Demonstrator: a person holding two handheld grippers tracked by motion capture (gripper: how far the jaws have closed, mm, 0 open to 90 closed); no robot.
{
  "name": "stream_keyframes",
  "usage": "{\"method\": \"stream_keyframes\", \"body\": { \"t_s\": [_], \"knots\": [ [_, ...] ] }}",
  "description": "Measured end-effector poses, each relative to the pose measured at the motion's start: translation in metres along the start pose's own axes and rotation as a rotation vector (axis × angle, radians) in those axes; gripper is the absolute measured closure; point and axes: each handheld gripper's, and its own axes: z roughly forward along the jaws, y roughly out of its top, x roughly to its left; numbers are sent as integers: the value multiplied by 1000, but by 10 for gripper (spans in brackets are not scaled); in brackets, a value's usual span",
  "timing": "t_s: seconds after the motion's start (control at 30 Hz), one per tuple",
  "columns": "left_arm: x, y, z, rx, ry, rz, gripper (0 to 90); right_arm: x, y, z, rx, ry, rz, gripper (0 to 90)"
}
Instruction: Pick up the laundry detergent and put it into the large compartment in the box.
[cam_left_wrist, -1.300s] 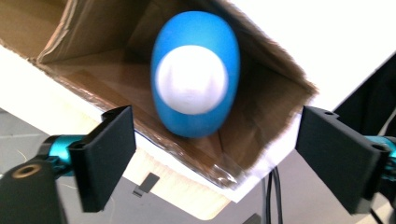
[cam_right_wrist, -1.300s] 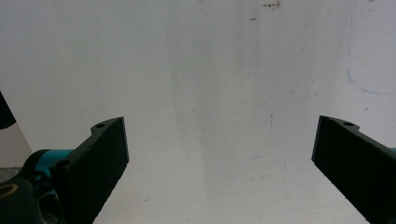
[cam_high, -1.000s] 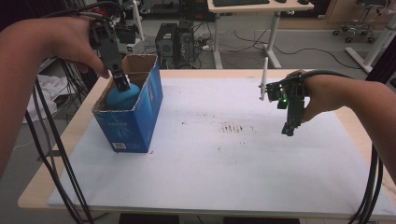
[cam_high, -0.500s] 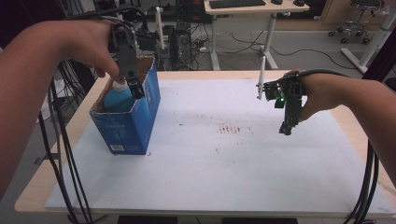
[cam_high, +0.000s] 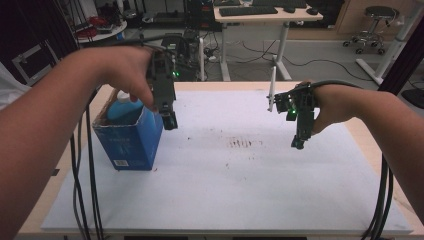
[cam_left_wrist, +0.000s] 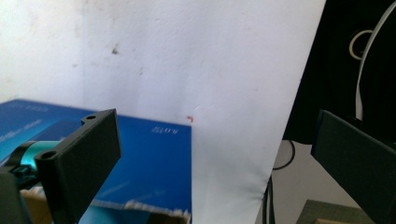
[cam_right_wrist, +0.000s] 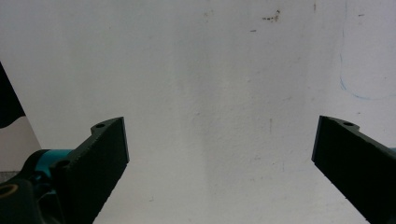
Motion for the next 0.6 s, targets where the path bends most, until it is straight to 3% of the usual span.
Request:
{"method": "stream_keyframes", "body": {
  "t_s": [0.13,0.4,0.6],
  "knots": [
    [1,10,11,-7,26,17,17,1,-1,-2,0,-6,-6,27],
    [2,20,31,11,-10,24,17,1,-8,-7,1,-14,1,27],
    [4,18,34,10,1,16,17,4,-7,-8,-1,-17,-12,27]
  ]
}}
